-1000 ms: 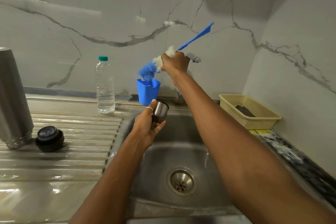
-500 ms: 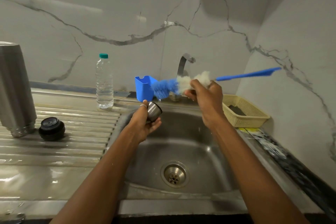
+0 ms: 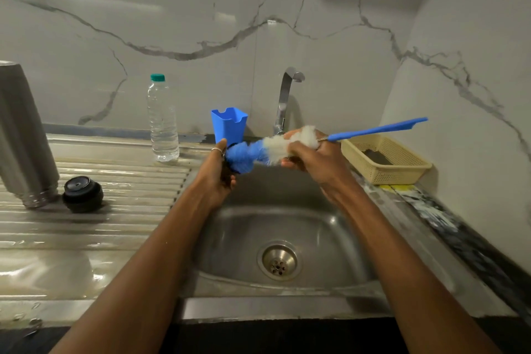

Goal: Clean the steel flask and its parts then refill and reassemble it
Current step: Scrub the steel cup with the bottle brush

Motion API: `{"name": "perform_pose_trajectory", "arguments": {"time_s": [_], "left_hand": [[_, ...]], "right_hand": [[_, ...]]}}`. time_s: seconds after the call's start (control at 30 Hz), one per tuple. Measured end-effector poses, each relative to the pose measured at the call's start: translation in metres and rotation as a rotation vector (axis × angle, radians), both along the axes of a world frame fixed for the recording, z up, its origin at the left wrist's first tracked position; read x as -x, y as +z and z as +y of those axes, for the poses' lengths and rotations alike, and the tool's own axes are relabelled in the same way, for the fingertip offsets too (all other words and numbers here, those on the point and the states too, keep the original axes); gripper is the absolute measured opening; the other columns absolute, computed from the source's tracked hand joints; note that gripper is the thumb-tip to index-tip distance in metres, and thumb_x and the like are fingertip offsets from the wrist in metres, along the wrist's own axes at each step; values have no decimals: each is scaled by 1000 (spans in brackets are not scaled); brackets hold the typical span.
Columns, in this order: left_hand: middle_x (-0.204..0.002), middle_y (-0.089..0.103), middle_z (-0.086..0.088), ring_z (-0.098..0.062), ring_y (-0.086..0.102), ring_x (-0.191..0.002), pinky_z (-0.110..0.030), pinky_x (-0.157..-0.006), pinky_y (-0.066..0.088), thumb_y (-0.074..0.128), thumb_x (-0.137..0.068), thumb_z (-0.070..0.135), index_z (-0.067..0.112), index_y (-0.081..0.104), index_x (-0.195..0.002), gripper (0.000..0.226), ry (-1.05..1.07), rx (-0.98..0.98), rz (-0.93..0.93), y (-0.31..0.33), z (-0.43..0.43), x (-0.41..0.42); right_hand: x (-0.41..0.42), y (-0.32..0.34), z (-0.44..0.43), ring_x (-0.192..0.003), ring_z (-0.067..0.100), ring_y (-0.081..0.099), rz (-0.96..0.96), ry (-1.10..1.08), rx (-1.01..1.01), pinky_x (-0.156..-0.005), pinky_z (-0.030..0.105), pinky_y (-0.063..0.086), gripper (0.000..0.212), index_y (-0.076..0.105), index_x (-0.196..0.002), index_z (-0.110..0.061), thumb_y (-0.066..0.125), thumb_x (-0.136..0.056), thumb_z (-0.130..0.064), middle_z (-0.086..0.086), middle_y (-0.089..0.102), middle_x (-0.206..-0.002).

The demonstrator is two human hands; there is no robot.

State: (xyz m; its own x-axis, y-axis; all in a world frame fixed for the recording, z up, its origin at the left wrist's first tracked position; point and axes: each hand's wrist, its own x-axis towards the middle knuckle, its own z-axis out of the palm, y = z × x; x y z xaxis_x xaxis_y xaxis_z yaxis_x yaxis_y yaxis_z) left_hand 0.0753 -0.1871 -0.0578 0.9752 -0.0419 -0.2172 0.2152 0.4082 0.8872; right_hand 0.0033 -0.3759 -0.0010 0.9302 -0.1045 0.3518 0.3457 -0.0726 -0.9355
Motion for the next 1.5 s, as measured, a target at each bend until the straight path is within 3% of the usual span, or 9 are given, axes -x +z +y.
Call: {"name": "perform_pose_trajectory", "arguments": {"time_s": [0.2,0.43,0.63,0.77,0.9,1.1,1.23,1.33,1.5], "left_hand": [[-83,71,-4,-17,62,-75,-28,-60,48,56,-101,49,15,65,-100,35,-5,-112,40,-2,-2,4],[-103,68,-15,-24,68,-97,-38,-89,60,61,-100,37,5,64,-109,34,-6,65,49,1,1,5],[-94,68,-8,-19,65,-81,-30,-60,53,57,-102,38,13,65,-103,26,20,-67,75,1,5,7],[-99,69,-10,-20,67,-86,-27,-51,54,59,-101,34,11,63,-110,25,41,-39,69,2,8,7],[-91,71,-8,-17,67,-78,-29,-55,55,58,-101,34,10,65,-109,26,39,-45,96,1,8,5],[-94,70,-13,-21,68,-80,-27,-54,57,59,-99,31,5,63,-114,31,-18,-45,93,3,7,7],[-98,68,-18,-26,69,-84,-35,-63,60,52,-95,18,2,59,-104,19,1,-23,105,3,5,7],[-89,64,-18,-28,65,-79,-39,-70,57,44,-94,12,0,55,-90,16,38,-16,119,3,4,6],[-103,67,-9,-21,67,-92,-34,-78,59,52,-106,31,6,60,-116,28,28,15,51,3,0,2]], "right_hand": [[-6,-19,-9,-107,-1,58,-338,105,862,-94,14,46,23,76,-114,-22,74,-92,-15,-13,66,-118],[-14,-36,6,-88,25,77,237,-22,-231,-79,34,64,14,69,-103,-4,72,-93,-12,15,76,-103],[-11,-39,2,-114,-2,56,-97,90,890,-104,25,43,32,66,-132,-31,59,-102,-34,-18,63,-126],[-14,-49,15,-86,18,76,-29,-102,260,-86,48,61,24,76,-108,-20,76,-88,-33,2,79,-93],[-19,-50,7,-101,8,71,-188,20,577,-90,27,58,21,76,-112,-30,74,-92,-25,-5,76,-112],[-21,-42,10,-91,24,76,325,73,-370,-71,27,63,23,67,-115,1,70,-95,-9,18,75,-110],[-32,-51,2,-111,3,66,121,126,-87,-94,23,54,24,73,-118,-23,68,-96,-16,-9,71,-119],[-29,-53,19,-135,-25,19,-54,-262,481,-108,2,24,40,54,-138,-45,52,-105,-23,-35,39,-133],[-16,-46,29,-98,15,74,201,84,-210,-77,18,60,31,67,-123,-1,71,-94,-10,12,74,-116]]}}
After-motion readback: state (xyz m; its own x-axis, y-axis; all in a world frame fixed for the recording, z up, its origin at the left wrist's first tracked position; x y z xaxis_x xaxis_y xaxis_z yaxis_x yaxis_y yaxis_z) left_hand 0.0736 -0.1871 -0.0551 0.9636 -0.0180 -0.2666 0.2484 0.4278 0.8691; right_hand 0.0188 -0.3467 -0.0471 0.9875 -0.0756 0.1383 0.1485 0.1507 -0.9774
